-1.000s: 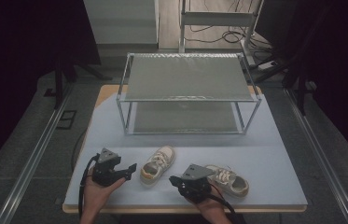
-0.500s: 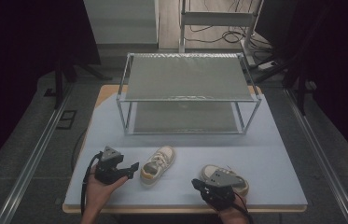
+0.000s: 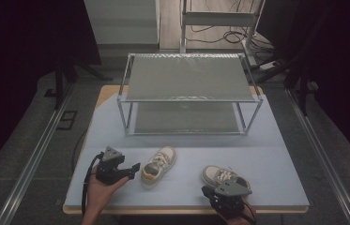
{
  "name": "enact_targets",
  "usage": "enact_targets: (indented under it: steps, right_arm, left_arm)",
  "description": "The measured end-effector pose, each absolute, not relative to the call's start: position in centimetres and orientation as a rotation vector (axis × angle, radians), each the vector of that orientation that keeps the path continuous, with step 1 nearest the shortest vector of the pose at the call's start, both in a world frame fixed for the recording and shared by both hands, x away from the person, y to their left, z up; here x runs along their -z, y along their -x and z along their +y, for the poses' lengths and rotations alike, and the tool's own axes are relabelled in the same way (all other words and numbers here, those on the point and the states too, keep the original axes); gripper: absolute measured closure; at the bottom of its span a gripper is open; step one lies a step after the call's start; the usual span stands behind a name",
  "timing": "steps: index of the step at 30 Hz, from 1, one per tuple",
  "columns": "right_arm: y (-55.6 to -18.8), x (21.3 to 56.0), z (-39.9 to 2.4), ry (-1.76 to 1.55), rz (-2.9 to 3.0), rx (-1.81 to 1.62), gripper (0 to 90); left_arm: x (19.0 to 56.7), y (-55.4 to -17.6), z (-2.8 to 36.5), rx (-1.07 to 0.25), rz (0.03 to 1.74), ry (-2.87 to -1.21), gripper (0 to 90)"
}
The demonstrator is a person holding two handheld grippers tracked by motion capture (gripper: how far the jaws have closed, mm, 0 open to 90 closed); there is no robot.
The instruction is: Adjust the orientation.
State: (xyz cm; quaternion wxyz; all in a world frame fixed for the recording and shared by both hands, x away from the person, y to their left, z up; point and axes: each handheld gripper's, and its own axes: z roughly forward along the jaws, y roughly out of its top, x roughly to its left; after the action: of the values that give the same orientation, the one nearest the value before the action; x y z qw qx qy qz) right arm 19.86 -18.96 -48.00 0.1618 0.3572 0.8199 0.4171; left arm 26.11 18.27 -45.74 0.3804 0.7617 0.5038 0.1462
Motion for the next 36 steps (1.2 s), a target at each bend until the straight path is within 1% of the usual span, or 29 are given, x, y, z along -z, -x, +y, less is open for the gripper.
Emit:
enact_targets:
  steps: [10, 16, 28, 33, 36]
  right_arm:
    - [-20.5, 48.3, -18.8, -1.070, 2.267, -1.165, 89.3]
    - [-21.5, 48.1, -18.2, -1.089, 2.178, -1.102, 89.5]
    - [-22.4, 48.4, -17.3, -1.074, 2.124, -1.039, 89.5]
    - [-22.2, 48.4, -17.3, -1.078, 2.143, -1.060, 89.0]
    - [-21.5, 47.6, -18.4, -1.094, 2.163, -1.173, 89.2]
  left_arm:
    - [45.7, -26.1, 18.6, -0.375, 1.294, -1.933, 29.4]
    - [45.7, -26.1, 18.4, -0.371, 1.289, -1.940, 29.4]
    - [45.7, -26.0, 18.4, -0.374, 1.289, -1.940, 29.4]
    - [45.7, -26.1, 18.4, -0.373, 1.289, -1.938, 29.4]
    - [45.7, -26.1, 18.5, -0.372, 1.289, -1.939, 29.4]
